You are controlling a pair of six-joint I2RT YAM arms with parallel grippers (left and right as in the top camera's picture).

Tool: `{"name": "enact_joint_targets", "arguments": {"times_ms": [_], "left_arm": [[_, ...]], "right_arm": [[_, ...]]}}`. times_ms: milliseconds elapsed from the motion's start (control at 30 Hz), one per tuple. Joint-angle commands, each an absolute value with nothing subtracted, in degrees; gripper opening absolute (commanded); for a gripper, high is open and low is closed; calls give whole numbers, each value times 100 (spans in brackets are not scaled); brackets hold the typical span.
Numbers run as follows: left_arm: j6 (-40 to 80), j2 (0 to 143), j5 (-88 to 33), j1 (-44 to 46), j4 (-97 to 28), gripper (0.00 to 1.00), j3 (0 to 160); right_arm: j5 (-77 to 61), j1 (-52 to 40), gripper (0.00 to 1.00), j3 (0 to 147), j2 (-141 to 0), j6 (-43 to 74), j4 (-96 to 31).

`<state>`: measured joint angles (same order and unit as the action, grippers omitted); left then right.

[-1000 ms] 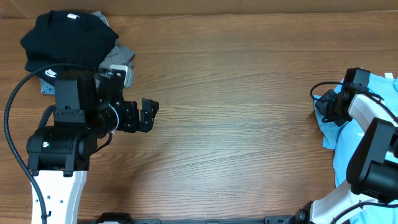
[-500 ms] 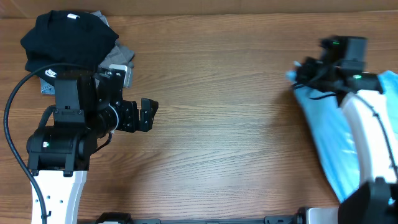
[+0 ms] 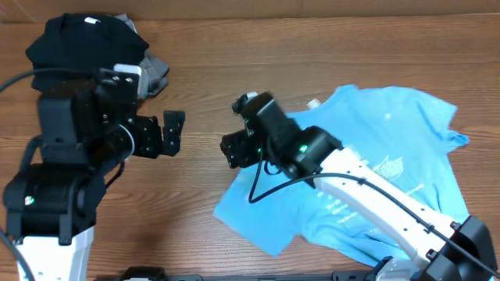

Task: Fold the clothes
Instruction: 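Drag the light-blue T-shirt leftward to the table center with the right gripper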

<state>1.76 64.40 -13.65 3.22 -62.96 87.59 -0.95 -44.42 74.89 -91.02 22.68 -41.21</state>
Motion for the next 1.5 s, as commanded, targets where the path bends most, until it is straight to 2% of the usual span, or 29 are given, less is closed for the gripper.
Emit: {"name": "enact_joint_targets", "arguments": {"times_ms": [0,133,267,567,667,800,900,1133,1233,1400,1433,1467], "left_arm": [[93,6453,-1455,270,-6230,100,8947],[-156,6783,-1990,467,-6187,100,8945],[-314,7537,-1984,1210,-5955,100,8943],[-554,10018,-840,3061,-4307,100,8943],[-668,10656,-836,3328,-3876,99,8943],[-731,11391,-834,3459,-3413,91,8943],[-731,11679,-757,3441,-3192,94,8943],[-731,12396,-537,3411,-2936,93,8943],[-729,12554,-537,3413,-2971,87,8943],[-729,12704,-532,3391,-2950,67,8943],[-729,12728,-528,3371,-2952,65,8943],[-731,12755,-473,3339,-2965,57,8943]], "right_arm": [[1367,-3940,78,7789,-8801,3208,-4482],[1350,-3240,78,8160,-8431,3483,-5050],[1264,-2423,78,8589,-7915,3647,-5605],[521,-904,78,8825,-6652,3559,-6313],[530,-755,79,8825,-6442,3555,-6635],[548,-735,79,8823,-6359,3448,-7124],[580,-735,80,8814,-6412,3448,-7317],[639,-735,83,8814,-6635,3280,-7426],[639,-735,83,8814,-6692,3277,-7426],[644,-735,84,8814,-6775,3277,-7461],[644,-735,91,8807,-6807,3280,-7470],[644,-735,93,8801,-6842,3277,-7472]]}}
